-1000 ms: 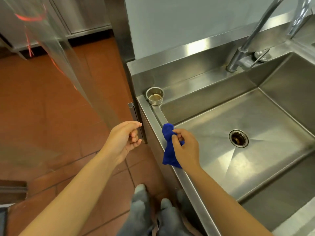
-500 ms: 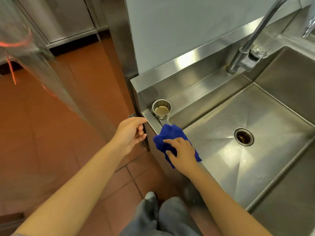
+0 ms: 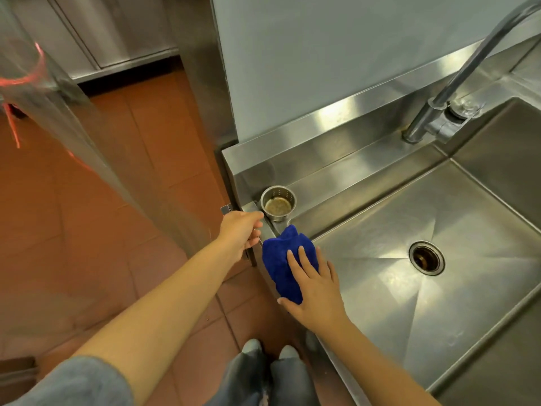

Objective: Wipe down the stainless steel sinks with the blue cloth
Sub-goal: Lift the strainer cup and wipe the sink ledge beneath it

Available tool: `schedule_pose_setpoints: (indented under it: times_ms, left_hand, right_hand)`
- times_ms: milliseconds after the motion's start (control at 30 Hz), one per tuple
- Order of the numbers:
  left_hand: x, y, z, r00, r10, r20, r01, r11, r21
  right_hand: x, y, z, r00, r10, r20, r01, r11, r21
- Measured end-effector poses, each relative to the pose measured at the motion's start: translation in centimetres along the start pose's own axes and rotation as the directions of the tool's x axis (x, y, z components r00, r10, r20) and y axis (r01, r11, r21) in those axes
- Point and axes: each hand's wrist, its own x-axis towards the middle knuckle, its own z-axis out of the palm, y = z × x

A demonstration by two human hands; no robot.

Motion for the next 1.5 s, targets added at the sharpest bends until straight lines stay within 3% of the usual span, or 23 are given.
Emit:
schedule_pose_setpoints:
  times_ms: [200,467,667,833,1100,1367,1500]
  left_hand:
    - [1.6,0.3,1.9,0.998,0.013,-0.056,-0.008,0.995,0.095]
    - [3.3,0.4,3.0,0.992,-0.067,-0.107,0.075,0.995,0.073]
    - [4.1,0.5,3.1,0.989,-0.047,-0.141,0.07,0.984,0.162]
    - [3.9,1.0,2.9,0.989,0.049,-0.139,-0.017,0.975,0.224]
    - [1.1,0.2,-2.0,0.966,0.253,-0.059,-0.224,0.926,0.305]
    - [0.4,-2.8,-6.9,0.955,0.22,-0.2,-0.175,0.959,0.221]
    - [0.4,-2.9,-7.5,0.948,0.202,-0.245,-0.161,0.971,0.178]
  right_hand:
    - [-0.1,0.6,-1.2,0.97,-0.115,-0.216,0.109,0.993,-0.041]
    - [-0.3,1.2,-0.9,0.995,-0.091,-0.041,0.093,0.995,0.043]
    - [0.7,1.3,-1.8,0.988,-0.119,0.1,0.104,0.985,0.14]
    - [2.4,2.3,-2.5,0.999,-0.046,-0.017,0.049,0.955,0.293]
    - [2.3,2.2,-1.5,0.983,-0.17,-0.074,0.179,0.975,0.132]
    - [4.8,0.6,-0.7,0.977,-0.199,0.08,0.186,0.972,0.147]
    - [8.7,-0.8,-1.4,0.972,-0.178,0.151,0.169,0.983,0.071]
